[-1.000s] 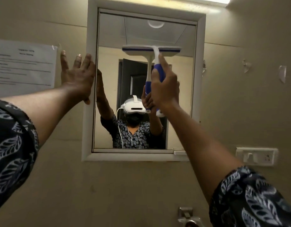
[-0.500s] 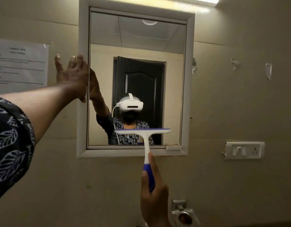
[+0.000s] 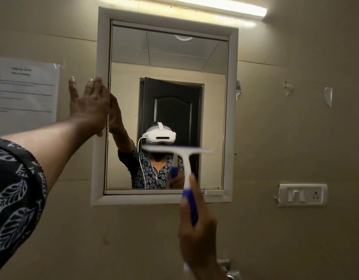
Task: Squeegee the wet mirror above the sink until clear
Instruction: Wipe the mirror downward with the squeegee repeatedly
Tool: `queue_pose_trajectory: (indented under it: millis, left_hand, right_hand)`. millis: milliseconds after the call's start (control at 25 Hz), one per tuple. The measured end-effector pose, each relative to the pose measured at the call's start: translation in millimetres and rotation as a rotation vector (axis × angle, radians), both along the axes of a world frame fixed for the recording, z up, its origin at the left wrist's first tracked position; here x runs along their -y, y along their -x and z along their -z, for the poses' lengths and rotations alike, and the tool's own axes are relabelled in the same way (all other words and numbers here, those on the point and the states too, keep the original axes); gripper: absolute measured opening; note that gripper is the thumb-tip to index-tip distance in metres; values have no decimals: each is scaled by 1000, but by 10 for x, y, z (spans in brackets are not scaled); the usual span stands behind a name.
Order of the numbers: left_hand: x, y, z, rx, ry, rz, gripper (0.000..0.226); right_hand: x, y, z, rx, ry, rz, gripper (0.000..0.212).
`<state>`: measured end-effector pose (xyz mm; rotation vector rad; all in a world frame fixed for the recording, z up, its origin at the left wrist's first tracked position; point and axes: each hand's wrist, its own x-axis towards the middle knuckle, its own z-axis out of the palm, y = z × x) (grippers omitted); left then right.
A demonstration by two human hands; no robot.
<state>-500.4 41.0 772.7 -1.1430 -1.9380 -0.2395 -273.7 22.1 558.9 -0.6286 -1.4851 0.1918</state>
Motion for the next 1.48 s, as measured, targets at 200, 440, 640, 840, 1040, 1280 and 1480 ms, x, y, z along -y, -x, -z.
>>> queue_pose_trajectory:
  millis: [200, 440, 640, 840, 1040, 1280, 1480]
  left_hand:
    - [-7, 38, -6, 17, -9, 31, 127]
    - [-33, 24, -21, -14, -5, -6, 128]
    - [-31, -6, -22, -24, 0, -42, 126]
    - [-61, 40, -27, -24, -14, -30, 128]
    - [-77, 120, -22, -17, -25, 14, 131]
    - [-96, 159, -8, -14, -40, 57, 132]
    - [-93, 125, -9, -19, -24, 26, 133]
  right_hand:
    - [-274, -198, -1521, -6, -113, -98, 45]
    - [-640, -322, -2532, -69, -231, 63, 46]
    - [-785, -269, -2769, -71, -274, 35, 46]
    - [-762, -165, -2839, -144, -249, -26, 44]
    - [-731, -183, -2558, -156, -222, -76, 44]
    - [-778, -347, -1277, -136, -162, -347, 42]
    - [-759, -315, -315, -150, -28, -383, 47]
